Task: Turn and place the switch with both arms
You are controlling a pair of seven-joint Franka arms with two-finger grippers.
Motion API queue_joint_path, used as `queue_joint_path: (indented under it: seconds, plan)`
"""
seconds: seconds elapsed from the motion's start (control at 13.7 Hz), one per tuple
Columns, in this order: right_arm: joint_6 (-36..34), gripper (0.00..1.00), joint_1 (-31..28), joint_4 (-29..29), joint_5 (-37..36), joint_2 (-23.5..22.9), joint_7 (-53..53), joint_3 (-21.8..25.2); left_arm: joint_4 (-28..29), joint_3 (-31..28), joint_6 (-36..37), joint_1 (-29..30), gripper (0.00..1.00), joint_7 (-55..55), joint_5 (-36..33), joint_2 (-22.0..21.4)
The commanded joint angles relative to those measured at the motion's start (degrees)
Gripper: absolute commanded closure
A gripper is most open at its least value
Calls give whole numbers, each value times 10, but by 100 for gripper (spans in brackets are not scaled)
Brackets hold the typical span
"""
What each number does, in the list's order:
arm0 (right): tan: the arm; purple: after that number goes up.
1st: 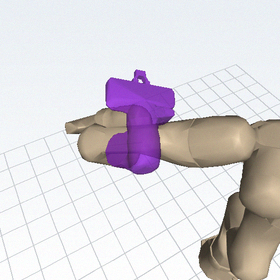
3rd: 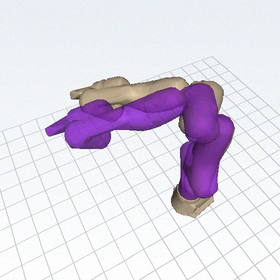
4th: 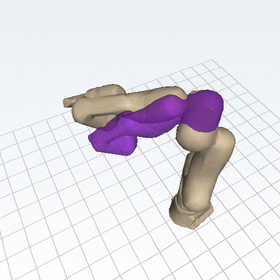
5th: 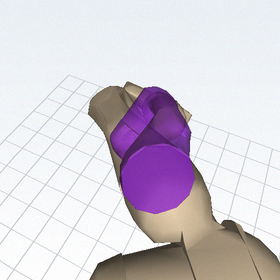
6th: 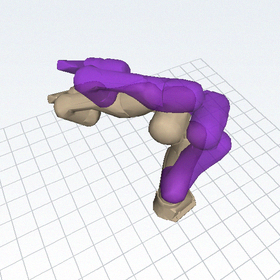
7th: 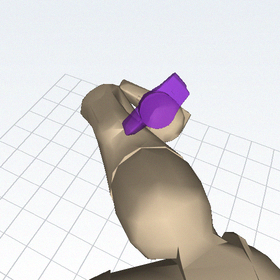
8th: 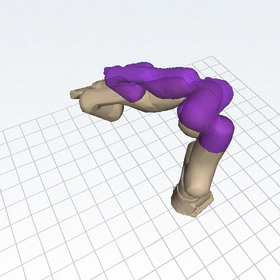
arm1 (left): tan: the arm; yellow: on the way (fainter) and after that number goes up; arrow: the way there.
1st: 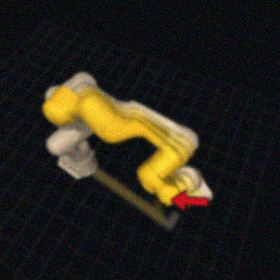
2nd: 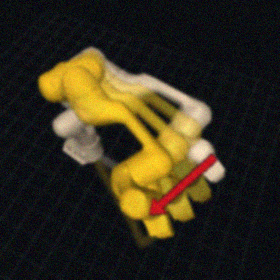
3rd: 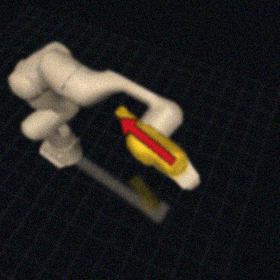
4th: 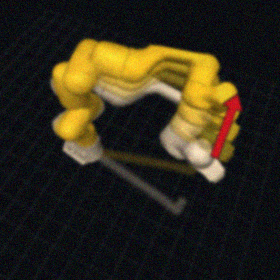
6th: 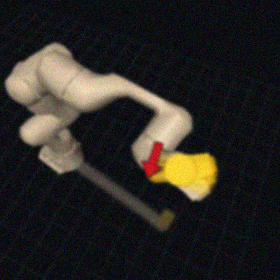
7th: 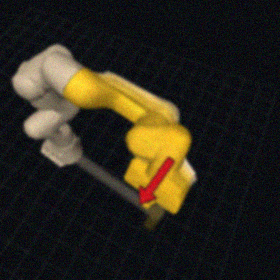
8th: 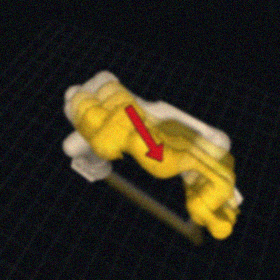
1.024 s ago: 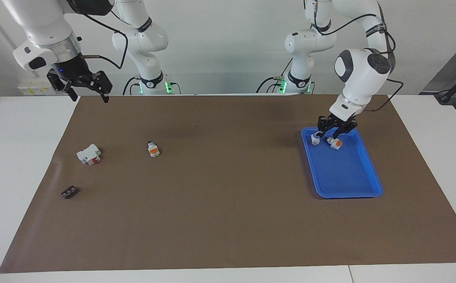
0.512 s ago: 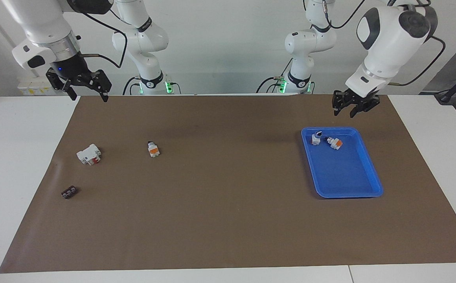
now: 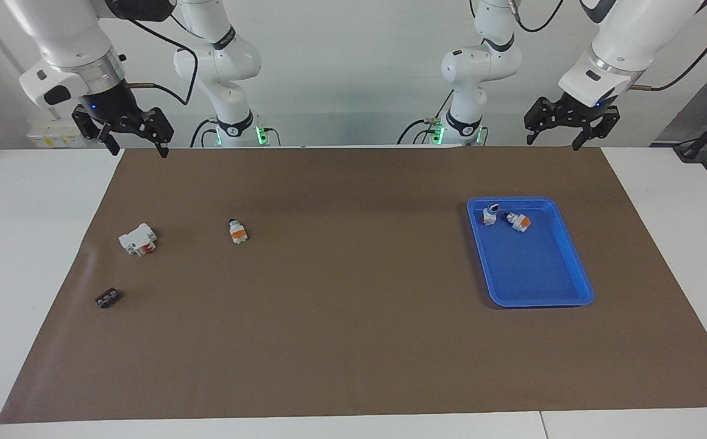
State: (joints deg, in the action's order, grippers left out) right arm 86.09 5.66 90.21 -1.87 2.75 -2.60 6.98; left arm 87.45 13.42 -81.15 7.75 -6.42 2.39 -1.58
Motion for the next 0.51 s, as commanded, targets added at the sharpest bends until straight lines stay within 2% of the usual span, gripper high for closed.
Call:
queue_joint_path:
  seconds: [0.0,0.44]
  plan:
    - [-7,0,-2,5,1,9,13,-1,-18,-2,-16,-7,0,20,1,14]
    - [-7,0,-2,5,1,14,13,-1,-18,-2,-31,-7,0,21,1,14]
